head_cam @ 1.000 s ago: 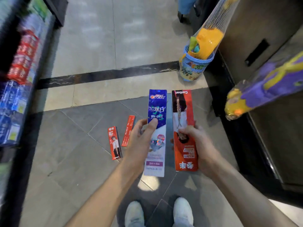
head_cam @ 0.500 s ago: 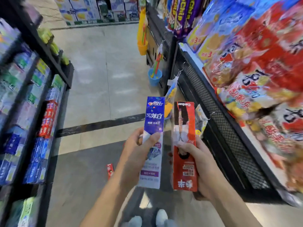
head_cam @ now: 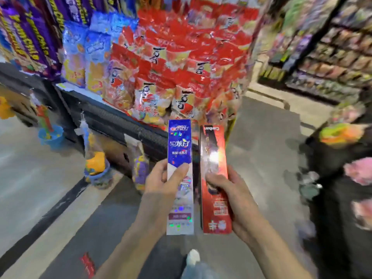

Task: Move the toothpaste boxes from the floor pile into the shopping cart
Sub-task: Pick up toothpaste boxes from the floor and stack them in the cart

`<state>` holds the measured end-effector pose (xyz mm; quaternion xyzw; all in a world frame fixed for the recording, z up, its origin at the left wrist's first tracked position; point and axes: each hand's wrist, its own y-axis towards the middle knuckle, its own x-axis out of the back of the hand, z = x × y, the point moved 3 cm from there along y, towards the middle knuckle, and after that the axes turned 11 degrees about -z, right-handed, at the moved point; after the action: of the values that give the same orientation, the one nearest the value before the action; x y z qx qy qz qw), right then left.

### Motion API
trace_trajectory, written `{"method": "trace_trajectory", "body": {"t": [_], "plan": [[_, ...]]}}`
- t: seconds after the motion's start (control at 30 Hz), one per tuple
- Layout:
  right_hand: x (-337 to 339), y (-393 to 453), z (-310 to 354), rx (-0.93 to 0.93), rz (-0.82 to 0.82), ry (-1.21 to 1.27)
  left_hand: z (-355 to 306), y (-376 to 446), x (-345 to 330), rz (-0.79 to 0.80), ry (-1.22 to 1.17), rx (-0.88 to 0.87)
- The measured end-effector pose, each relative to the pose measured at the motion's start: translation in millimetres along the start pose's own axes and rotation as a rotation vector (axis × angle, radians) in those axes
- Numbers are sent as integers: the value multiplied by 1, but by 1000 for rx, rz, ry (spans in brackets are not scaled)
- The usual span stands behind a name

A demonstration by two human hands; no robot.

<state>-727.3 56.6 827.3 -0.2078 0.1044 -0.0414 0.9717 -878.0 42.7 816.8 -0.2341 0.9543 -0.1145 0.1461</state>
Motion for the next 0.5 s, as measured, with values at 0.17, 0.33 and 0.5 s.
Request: {"method": "trace_trajectory", "body": {"t": [0.17, 0.33, 0.5], "plan": [[125, -61, 9, 87, -345, 180, 22, -44, -103, 361, 88, 104], [251, -139, 9, 193, -647, 390, 63, -131, -218, 695, 196, 143], [379, -230, -7, 295, -938, 496, 127, -268, -321, 1041, 306, 235]]}}
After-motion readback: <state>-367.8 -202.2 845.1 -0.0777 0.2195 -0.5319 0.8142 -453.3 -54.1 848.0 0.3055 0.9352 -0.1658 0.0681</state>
